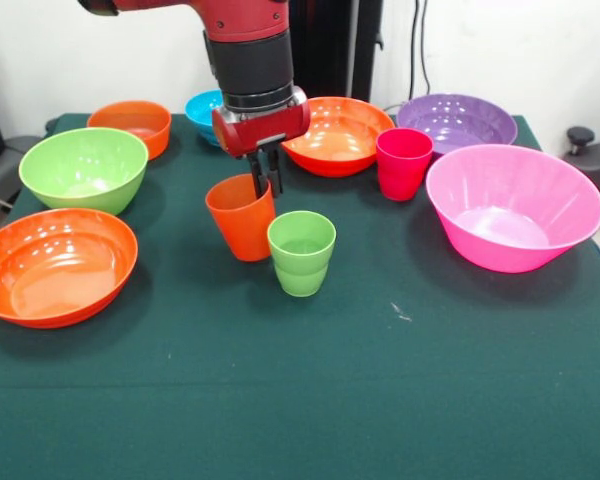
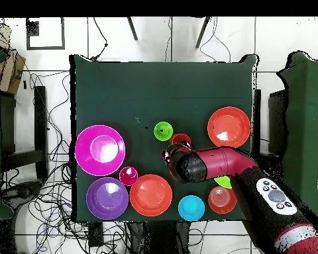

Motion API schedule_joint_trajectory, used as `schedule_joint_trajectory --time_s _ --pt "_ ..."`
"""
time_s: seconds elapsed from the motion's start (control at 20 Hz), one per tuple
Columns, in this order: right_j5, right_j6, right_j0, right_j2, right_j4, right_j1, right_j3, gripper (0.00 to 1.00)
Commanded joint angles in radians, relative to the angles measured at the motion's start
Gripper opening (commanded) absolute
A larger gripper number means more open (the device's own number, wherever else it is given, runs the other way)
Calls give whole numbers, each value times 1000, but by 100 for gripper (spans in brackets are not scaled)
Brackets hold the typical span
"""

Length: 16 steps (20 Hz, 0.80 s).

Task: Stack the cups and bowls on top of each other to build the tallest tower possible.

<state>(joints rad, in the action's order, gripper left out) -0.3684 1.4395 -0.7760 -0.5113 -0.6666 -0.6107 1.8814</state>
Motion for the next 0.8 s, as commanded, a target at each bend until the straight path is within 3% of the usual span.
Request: schedule_joint_trajectory --time_s 0.05,0.8 --pt "-40 36 35 -32 26 29 -98 0" --pt "-10 48 41 -23 13 30 -88 0"
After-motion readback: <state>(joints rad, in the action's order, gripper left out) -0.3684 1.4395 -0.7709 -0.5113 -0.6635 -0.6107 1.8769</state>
